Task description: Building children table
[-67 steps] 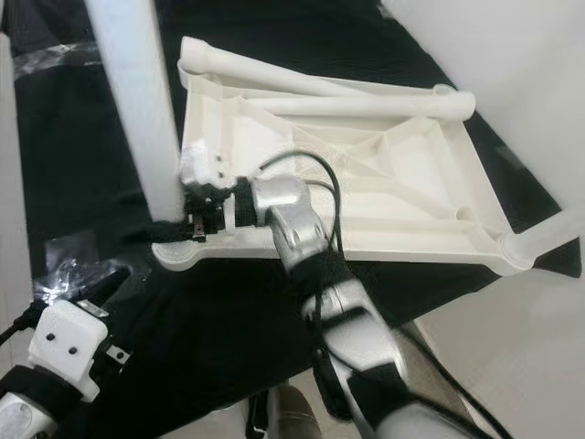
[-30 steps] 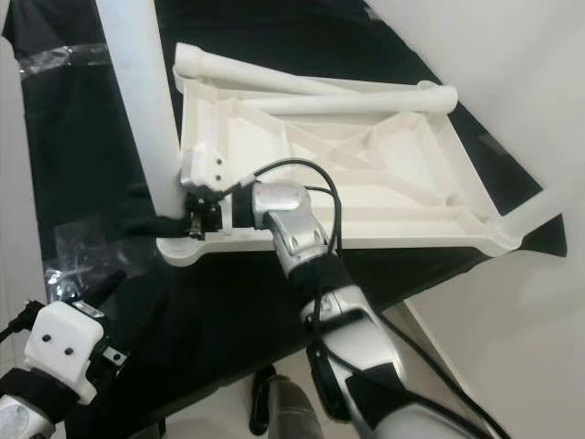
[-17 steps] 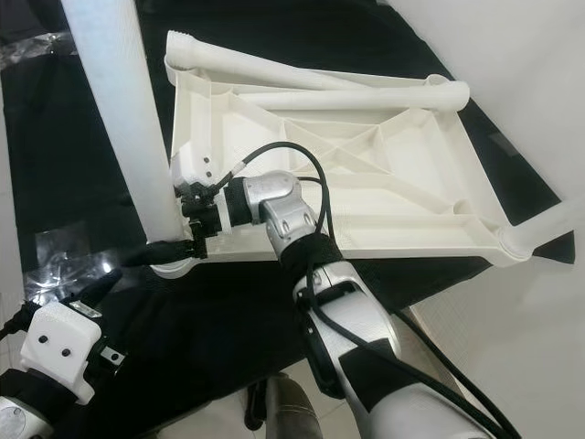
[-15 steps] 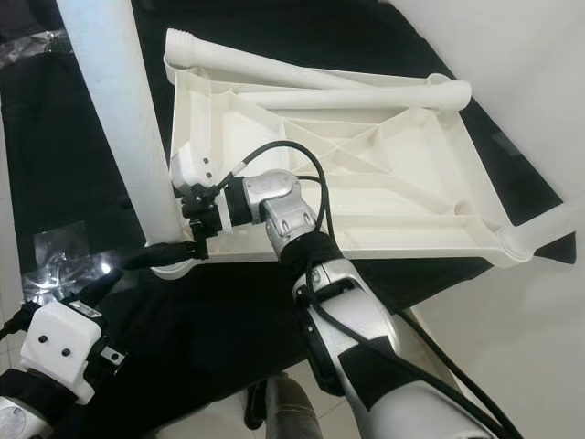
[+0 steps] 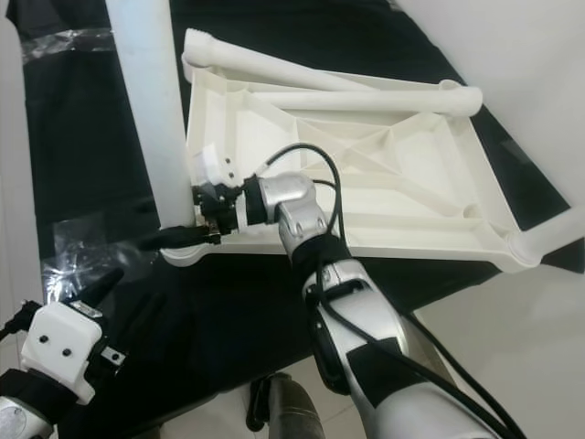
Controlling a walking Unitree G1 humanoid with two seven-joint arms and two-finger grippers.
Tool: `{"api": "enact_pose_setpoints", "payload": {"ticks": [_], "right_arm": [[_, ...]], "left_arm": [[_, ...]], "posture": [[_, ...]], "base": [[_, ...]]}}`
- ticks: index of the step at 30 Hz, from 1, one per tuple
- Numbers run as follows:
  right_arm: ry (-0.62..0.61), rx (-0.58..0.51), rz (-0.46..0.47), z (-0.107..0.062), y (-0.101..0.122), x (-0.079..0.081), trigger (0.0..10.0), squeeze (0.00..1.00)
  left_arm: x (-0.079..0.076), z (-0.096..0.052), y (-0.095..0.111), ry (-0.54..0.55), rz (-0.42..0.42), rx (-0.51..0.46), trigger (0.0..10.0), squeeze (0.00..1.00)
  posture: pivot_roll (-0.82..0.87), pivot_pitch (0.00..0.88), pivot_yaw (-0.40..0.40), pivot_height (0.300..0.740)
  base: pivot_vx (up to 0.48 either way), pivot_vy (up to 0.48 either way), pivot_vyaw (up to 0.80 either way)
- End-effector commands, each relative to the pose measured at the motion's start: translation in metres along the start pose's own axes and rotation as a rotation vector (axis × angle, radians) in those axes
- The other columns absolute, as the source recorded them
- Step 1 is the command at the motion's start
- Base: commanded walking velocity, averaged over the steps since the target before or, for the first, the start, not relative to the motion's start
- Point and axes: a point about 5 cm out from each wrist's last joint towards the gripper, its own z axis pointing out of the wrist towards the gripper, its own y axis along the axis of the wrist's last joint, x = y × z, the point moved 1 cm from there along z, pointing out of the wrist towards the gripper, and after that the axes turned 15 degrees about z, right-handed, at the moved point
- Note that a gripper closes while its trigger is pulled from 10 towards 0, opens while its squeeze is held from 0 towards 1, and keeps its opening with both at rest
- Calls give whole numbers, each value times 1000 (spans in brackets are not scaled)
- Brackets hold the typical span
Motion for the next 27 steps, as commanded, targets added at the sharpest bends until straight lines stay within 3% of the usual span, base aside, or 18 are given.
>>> {"api": "enact_pose_setpoints", "payload": {"ticks": [1, 2, 3, 4, 6, 7, 13, 15, 17, 18, 20, 21, 22, 23, 24, 25, 27], "right_arm": [[-283, -36, 83, -12, -25, -8, 0, 0], [-653, -37, 105, -18, -47, -12, 0, 0], [-653, -37, 105, -18, -47, -12, 0, 0], [-856, -4, 170, -24, -75, 8, 0, 0], [-856, -4, 170, -24, -75, 8, 0, 0], [-972, 48, 173, -25, -88, 37, 0, 0], [-889, 19, 213, -8, -81, 28, 0, 0], [-855, 29, 201, -2, -81, 29, 10000, 0], [-846, 24, 197, 1, -80, 30, 10000, 0], [-794, 6, 189, 4, -75, 31, 10000, 1000], [-627, -101, 196, 12, -52, 34, 10000, 1000], [-480, -158, 192, 17, -36, 41, 10000, 1000], [-480, -158, 192, 17, -36, 41, 10000, 1000], [-384, -190, 187, 20, -27, 48, 10000, 1000], [-330, -209, 189, 19, -19, 52, 10000, 0], [-330, -209, 189, 19, -19, 52, 10000, 0], [-180, -191, 122, 15, -5, 52, 10000, 0]], "left_arm": [[-4, -4, -1, -25, -15, 18, 10000, 0], [-3, -5, -2, -28, -16, 20, 10000, 0], [-3, -5, -2, -28, -16, 20, 10000, 0], [-2, -6, -2, -30, -15, 23, 10000, 0], [-2, -6, -2, -30, -15, 23, 10000, 0], [-1, -5, -4, -41, -17, 23, 10000, 0], [-7, 0, -6, -66, -25, 12, 10000, 0], [-3, 1, -5, -49, -17, 7, 10000, 0], [-2, 1, -5, -42, -13, 8, 10000, 0], [-1, 1, -6, -36, -10, 8, 10000, 0], [-1, 2, -5, -35, -14, 4, 10000, 0], [-2, 3, -5, -38, -16, 1, 10000, 0], [-2, 3, -5, -38, -16, 1, 10000, 0], [-2, 3, -5, -41, -18, -1, 10000, 0], [-3, 4, -5, -44, -21, -3, 10000, 0], [-3, 4, -5, -44, -21, -3, 10000, 0], [-4, 5, -4, -43, -24, -7, 10000, 0]], "posture": [[322, 304, -200, 740], [321, 305, -199, 740], [321, 305, -199, 740], [319, 313, -187, 740], [319, 313, -187, 740], [290, 292, -166, 740], [301, 282, -170, 740], [308, 278, -177, 740], [309, 276, -178, 740], [305, 272, -177, 740], [305, 272, -177, 740], [305, 272, -177, 740], [305, 272, -177, 740], [305, 272, -177, 740], [299, 265, -176, 740], [299, 265, -176, 740], [311, 261, -180, 740]], "base": [[0, 0, 0], [0, 0, 0], [0, 0, 0], [0, 0, 0], [0, 0, 0], [0, 0, 0], [0, 0, 0], [0, 0, 0], [0, 0, 0], [0, 0, 0], [0, 0, 0], [0, 0, 0], [0, 0, 0], [0, 0, 0], [0, 0, 0], [0, 0, 0], [0, 0, 0]]}}
